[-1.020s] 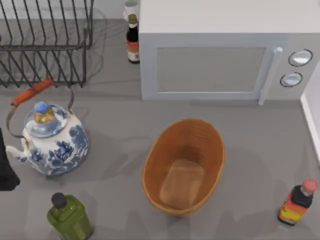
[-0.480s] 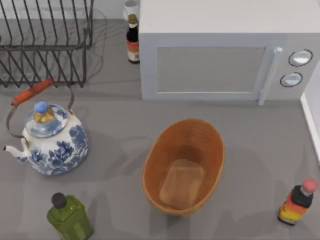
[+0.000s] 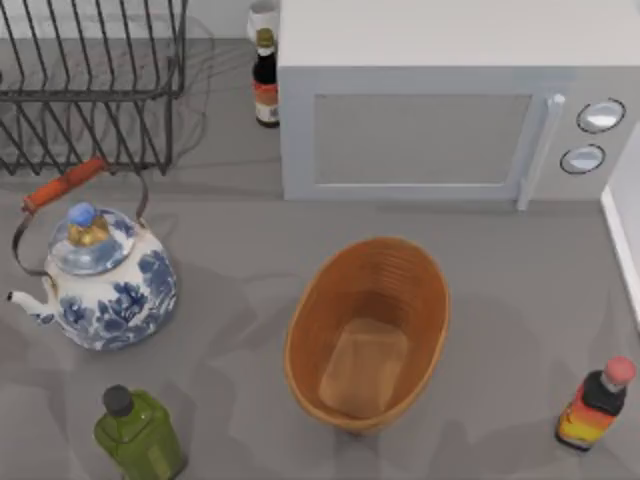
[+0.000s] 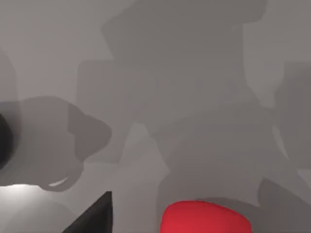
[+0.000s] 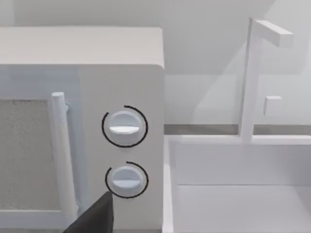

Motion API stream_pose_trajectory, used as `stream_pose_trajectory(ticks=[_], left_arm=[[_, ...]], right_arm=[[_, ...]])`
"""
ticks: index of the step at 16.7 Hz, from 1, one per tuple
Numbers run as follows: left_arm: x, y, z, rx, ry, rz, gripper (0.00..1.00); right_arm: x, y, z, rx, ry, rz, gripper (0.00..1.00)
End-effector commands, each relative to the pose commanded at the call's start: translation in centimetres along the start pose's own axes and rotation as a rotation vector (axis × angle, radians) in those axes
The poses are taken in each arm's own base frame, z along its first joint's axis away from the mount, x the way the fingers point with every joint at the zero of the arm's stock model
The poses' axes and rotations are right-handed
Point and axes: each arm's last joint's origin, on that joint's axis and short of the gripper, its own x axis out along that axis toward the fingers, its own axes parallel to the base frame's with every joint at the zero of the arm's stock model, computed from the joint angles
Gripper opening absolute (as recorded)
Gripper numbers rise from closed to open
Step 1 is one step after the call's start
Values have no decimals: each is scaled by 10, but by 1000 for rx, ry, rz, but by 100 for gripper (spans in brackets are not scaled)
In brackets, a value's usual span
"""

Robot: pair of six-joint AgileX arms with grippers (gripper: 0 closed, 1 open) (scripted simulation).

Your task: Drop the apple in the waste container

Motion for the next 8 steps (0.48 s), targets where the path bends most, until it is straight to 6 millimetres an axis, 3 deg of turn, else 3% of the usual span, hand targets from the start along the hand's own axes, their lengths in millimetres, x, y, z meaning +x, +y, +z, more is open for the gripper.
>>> stream_pose_trajectory(ticks=[4,8], left_arm=[[28,24,-11,-21,238,-116,100],[31,32,-16,-29,296,-147,100]], right_arm=[[0,0,0,0,0,0,100],[0,0,0,0,0,0,100]])
